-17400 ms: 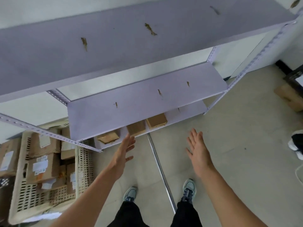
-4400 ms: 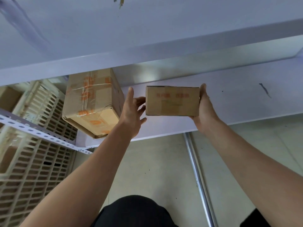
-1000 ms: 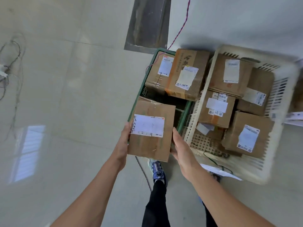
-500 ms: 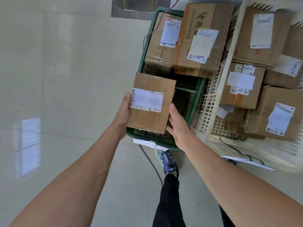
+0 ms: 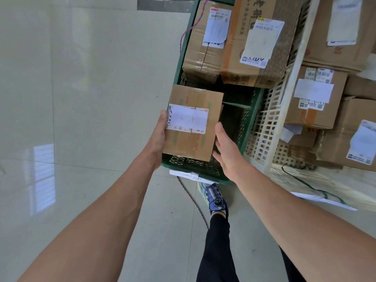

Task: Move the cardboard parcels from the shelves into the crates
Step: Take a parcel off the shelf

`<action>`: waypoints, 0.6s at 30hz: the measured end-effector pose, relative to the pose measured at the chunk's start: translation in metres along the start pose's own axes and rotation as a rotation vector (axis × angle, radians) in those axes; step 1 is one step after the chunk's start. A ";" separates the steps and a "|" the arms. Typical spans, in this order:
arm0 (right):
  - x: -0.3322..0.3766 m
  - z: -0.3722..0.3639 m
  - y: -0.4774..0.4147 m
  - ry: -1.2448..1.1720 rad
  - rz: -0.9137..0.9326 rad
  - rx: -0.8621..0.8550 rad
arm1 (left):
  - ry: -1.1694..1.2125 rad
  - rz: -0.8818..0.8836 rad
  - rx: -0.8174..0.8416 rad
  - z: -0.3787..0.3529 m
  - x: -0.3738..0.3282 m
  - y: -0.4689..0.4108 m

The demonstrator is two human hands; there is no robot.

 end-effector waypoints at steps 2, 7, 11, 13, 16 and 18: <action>0.003 0.002 0.003 0.012 0.010 0.004 | -0.034 -0.002 -0.028 0.001 -0.004 0.006; 0.033 0.021 0.030 -0.023 0.107 -0.025 | 0.033 -0.082 -0.109 0.000 -0.028 0.046; 0.079 0.050 0.081 -0.090 0.227 -0.101 | 0.034 -0.177 -0.090 -0.013 -0.059 0.103; 0.102 0.063 0.116 -0.110 0.290 -0.105 | 0.002 -0.221 -0.053 -0.028 -0.075 0.134; 0.133 0.085 0.175 -0.137 0.365 -0.117 | -0.055 -0.260 0.011 -0.058 -0.095 0.184; 0.150 0.104 0.214 -0.135 0.418 -0.123 | -0.110 -0.277 0.091 -0.091 -0.111 0.221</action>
Point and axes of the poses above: each hand's wrist, its own y-axis away from the middle knuckle, its own z-axis out of the back of the hand, x = y × z, the point moved 10 cm from there along -y, towards the middle knuckle, and after that the axes turned 2 degrees about z, right-handed, at the moved point
